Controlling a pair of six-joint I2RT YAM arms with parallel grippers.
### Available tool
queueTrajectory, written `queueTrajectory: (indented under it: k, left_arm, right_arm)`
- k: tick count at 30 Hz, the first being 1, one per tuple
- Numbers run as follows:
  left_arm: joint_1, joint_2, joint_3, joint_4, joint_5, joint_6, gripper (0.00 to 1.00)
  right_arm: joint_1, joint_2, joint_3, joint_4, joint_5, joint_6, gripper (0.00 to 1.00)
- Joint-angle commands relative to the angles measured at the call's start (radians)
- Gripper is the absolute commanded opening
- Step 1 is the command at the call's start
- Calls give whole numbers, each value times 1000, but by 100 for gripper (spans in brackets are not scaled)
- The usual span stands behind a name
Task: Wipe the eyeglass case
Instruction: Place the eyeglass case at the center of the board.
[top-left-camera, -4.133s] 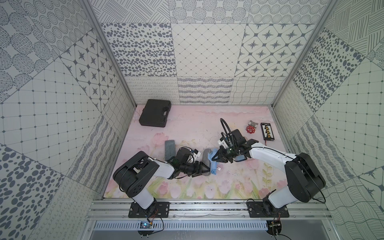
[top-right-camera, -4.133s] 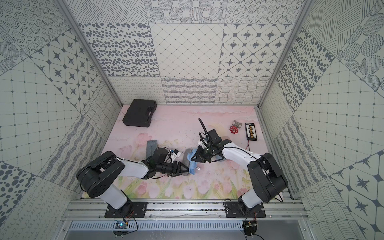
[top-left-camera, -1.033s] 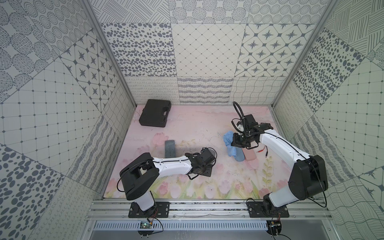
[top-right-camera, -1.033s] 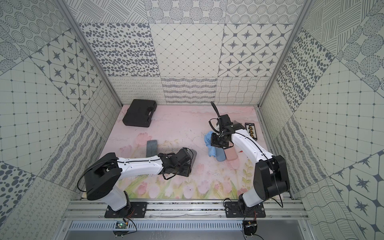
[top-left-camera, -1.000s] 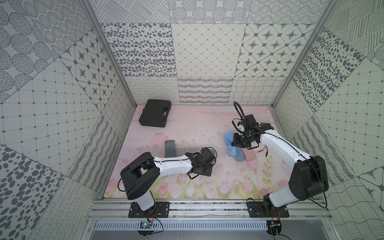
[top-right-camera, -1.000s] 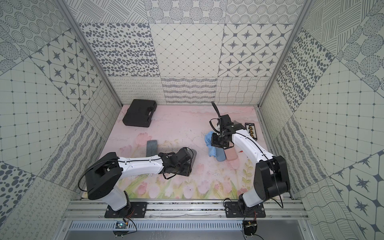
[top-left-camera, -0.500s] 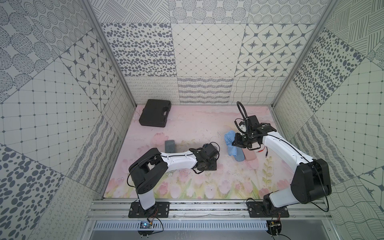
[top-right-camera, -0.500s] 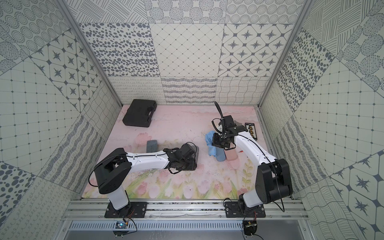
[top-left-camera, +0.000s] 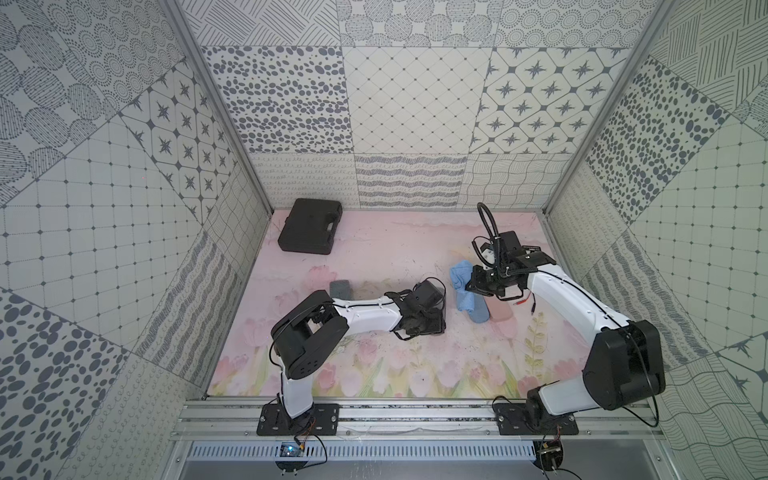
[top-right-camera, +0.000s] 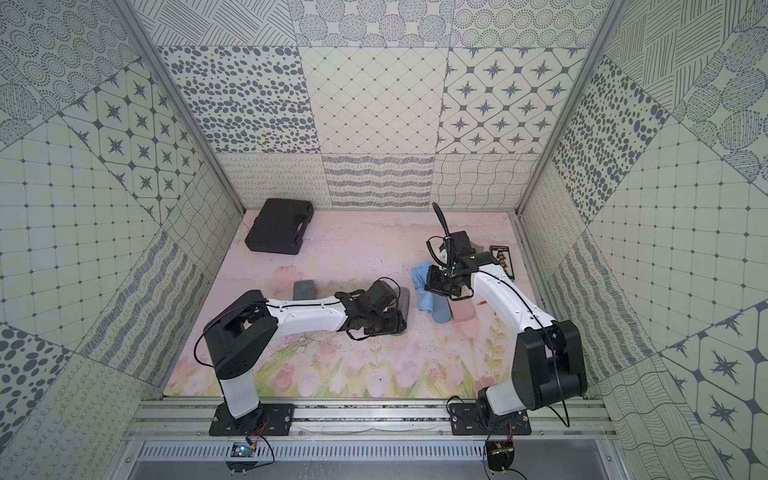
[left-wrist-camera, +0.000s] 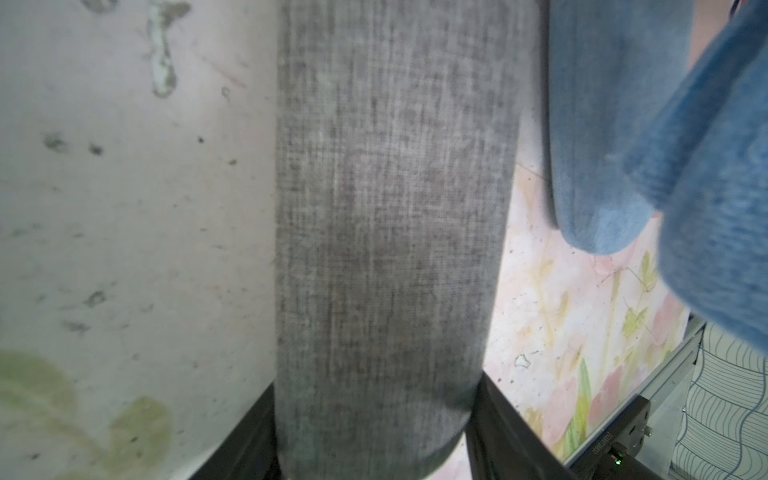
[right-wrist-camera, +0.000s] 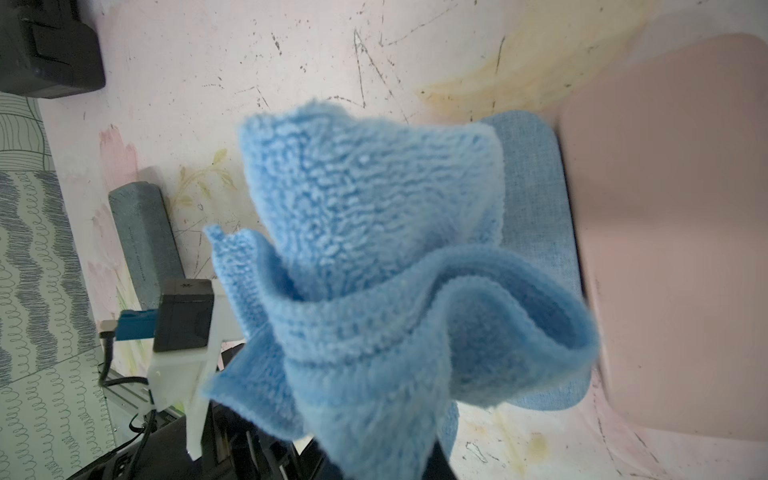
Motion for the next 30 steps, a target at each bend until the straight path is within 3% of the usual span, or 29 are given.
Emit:
queueTrajectory:
  k: [1,7,15,25,30]
  left_arm:
    - [4,42,23,-47,18,-12,67]
    - [1,44,38,-35,-7,12,82]
    - [6,-22,25,-35,-87,72,93]
    - [6,-128,-37,-20,-140,109,95]
    - [6,-242,-84,-126,-295,139,96]
  right_arm:
    - [-5,8,48,19,-12,-11,0]
    - [-5,34,92,6,-26,-16,0]
    - [-5,11,62,13,-26,4,0]
    - [5,4,53,0,-23,9,0]
    - [97,16,56,-21,11,18,0]
